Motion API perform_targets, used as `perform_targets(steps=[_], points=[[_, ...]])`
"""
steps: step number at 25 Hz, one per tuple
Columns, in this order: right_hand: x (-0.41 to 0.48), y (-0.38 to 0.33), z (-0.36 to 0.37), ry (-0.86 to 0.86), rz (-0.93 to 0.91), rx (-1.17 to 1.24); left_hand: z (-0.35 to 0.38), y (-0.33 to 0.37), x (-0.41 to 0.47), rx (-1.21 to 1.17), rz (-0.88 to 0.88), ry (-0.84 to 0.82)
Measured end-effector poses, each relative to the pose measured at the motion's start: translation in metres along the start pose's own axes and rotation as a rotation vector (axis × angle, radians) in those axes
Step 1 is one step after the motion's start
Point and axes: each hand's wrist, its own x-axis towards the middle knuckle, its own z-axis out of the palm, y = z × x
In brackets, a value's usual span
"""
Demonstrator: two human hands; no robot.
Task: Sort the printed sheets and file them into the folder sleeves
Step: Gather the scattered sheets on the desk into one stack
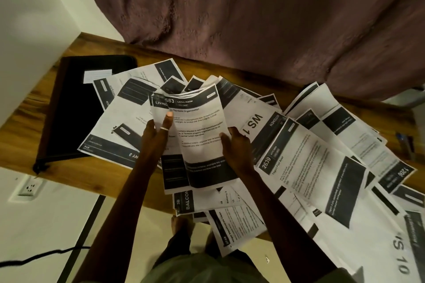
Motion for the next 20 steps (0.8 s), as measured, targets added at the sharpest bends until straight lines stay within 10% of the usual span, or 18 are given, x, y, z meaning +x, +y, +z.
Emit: perform_targets(steps=[11, 20], points=[[0.003, 0.080, -0.092, 0.236, 0.182, -0.228, 0.018, 0.004, 0.007, 0.083, 0.062, -0.056], [0.010, 0.191, -0.190, -0.265, 0.452, -0.589, 0.073, -0.030, -0.029, -0.113, -0.085, -0.112]])
